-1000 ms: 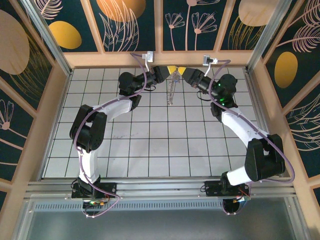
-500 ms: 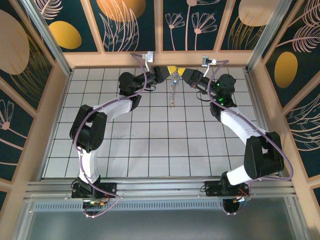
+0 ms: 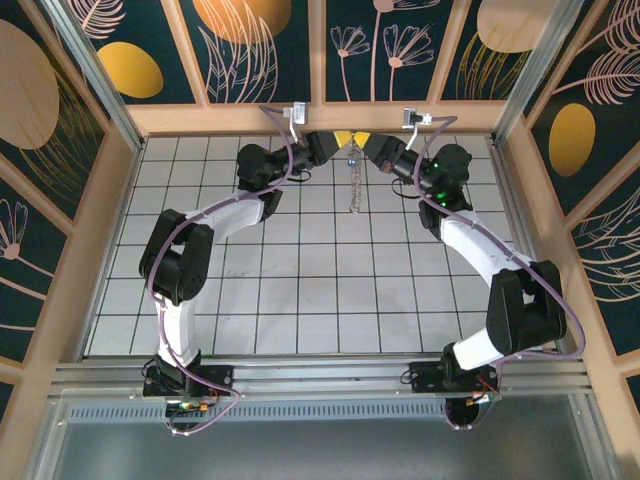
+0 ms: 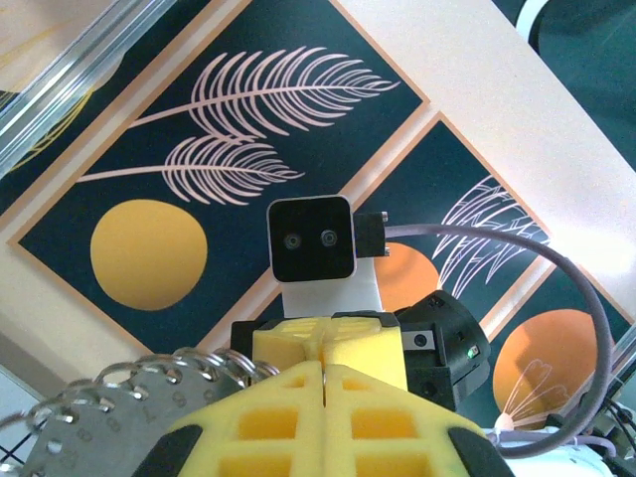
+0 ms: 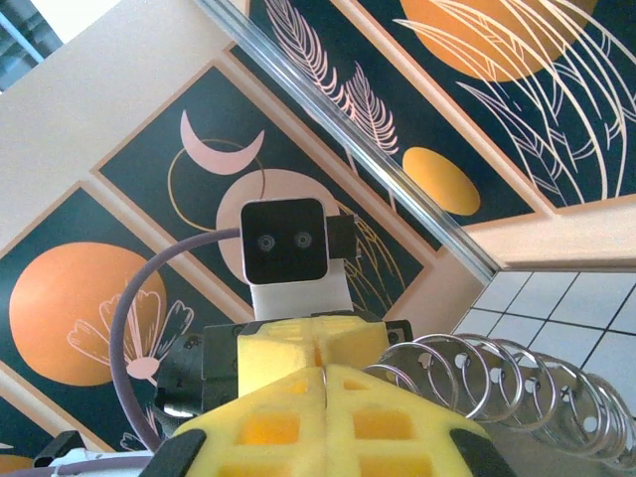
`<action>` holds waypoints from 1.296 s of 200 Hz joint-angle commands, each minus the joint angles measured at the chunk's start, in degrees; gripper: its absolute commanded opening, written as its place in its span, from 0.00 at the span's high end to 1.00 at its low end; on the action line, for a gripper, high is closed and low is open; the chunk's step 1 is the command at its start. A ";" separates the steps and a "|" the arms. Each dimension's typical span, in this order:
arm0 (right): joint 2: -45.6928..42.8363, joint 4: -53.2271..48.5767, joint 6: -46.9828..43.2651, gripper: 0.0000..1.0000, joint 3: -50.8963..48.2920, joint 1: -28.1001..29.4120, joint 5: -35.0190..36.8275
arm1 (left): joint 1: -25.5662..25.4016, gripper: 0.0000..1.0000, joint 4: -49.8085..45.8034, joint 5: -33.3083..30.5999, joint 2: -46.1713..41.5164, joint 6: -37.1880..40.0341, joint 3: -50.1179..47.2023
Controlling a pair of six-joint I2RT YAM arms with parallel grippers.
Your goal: Put the keys on the keyring
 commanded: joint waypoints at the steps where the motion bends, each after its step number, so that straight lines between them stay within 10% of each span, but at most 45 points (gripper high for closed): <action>1: 0.95 1.09 -0.77 1.00 2.48 0.53 -2.24 | -0.45 1.00 3.79 0.32 -0.46 -0.33 0.68; 40: 1.62 0.41 -1.82 1.00 2.90 -1.30 -5.04 | -0.36 1.00 1.37 0.86 -0.81 1.41 1.11; 131: 8.38 -11.85 -13.16 1.00 12.48 -6.80 -22.41 | 2.79 0.63 -16.72 6.55 -2.68 13.30 4.82; 191: 14.02 -31.80 -29.08 1.00 23.51 -7.07 -31.99 | 4.03 0.58 -38.64 13.45 -1.21 27.42 12.78; 259: 17.46 -40.41 -34.87 1.00 29.04 -7.04 -34.58 | 4.56 0.60 -39.70 15.63 -0.01 28.25 13.55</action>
